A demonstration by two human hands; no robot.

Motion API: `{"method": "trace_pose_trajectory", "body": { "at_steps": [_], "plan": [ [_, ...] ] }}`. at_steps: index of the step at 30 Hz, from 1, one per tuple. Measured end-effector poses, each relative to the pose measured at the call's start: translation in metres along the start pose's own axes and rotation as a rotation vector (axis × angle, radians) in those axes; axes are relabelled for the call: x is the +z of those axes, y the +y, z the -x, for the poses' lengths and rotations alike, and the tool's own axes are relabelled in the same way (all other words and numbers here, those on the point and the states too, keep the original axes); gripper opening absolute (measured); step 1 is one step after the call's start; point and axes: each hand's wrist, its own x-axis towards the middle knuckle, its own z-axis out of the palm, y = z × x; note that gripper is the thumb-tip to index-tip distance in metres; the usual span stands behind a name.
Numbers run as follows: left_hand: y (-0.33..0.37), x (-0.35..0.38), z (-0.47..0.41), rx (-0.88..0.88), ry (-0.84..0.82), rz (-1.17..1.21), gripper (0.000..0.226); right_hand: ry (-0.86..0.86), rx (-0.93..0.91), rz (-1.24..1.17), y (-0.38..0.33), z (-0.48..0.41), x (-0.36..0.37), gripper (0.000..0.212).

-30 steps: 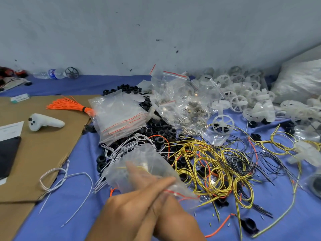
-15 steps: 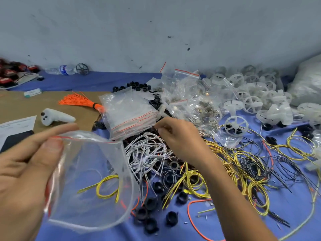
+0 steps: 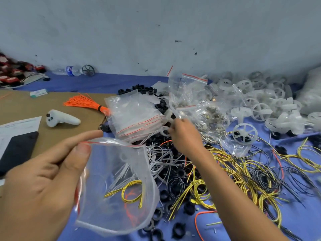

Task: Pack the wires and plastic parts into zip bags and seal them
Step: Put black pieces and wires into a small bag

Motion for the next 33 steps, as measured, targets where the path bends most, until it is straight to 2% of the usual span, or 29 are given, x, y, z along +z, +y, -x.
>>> {"method": "trace_pose_trajectory", "body": {
  "at_steps": [3,7,11,15,18,21,22,24,26,27,28,30,33],
  "plan": [
    [0.017,0.010,0.001,0.012,-0.049,0.020,0.056,0.111,0.070,-0.155,0.026,0.022,-0.037,0.017],
    [0.039,0.030,-0.007,0.075,-0.072,-0.011,0.054,0.203,0.137,-0.743,0.049,0.072,-0.080,0.009],
    [0.059,0.043,-0.030,0.162,-0.012,-0.011,0.038,0.319,0.238,-1.161,0.062,0.120,-0.105,0.012],
    [0.079,0.056,-0.038,0.277,0.080,-0.058,0.037,0.346,0.370,-1.608,0.070,0.154,-0.117,0.012],
    [0.083,0.082,-0.023,0.331,-0.020,-0.175,0.034,0.308,0.408,-1.688,0.074,0.179,-0.122,0.020],
    [0.076,0.109,0.000,0.346,-0.177,-0.320,0.036,0.228,0.390,-1.659,0.064,0.200,-0.125,0.024],
    [0.072,0.117,0.008,0.344,-0.227,-0.359,0.039,0.182,0.373,-1.611,0.058,0.206,-0.125,0.022],
    [0.069,0.127,0.023,0.372,-0.303,-0.401,0.041,0.075,0.299,-1.344,0.044,0.214,-0.122,0.023],
    [0.066,0.134,0.036,0.491,-0.373,-0.442,0.043,0.029,0.221,-1.113,0.033,0.220,-0.109,0.021],
    [0.067,0.137,0.041,0.539,-0.414,-0.465,0.043,0.015,0.233,-1.095,0.028,0.222,-0.101,0.024],
    [0.067,0.139,0.047,0.573,-0.455,-0.492,0.042,-0.004,0.267,-1.141,0.021,0.223,-0.093,0.029],
    [0.064,0.141,0.057,0.644,-0.528,-0.526,0.043,-0.056,0.365,-1.392,0.007,0.219,-0.078,0.031],
    [0.062,0.135,0.059,0.629,-0.613,-0.555,0.044,-0.043,0.529,-1.795,-0.008,0.203,-0.056,0.025]
  ]
}}
